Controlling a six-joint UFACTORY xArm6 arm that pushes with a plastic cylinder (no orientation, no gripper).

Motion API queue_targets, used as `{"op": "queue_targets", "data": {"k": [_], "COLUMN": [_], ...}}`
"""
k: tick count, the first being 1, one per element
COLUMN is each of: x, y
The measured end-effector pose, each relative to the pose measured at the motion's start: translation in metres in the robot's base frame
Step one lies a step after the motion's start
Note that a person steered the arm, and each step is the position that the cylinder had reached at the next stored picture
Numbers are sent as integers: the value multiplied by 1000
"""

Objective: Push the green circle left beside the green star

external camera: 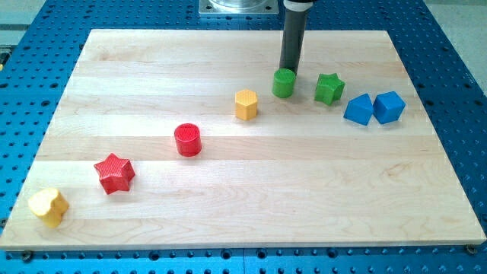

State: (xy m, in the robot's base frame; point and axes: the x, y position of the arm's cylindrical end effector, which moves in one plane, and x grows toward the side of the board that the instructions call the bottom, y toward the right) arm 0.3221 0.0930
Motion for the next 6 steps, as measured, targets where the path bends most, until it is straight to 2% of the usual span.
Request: {"op": "queue_targets", "data": {"k": [2,3,5,6], "x": [45,45,87,29], "y": [50,62,-60,-72]}}
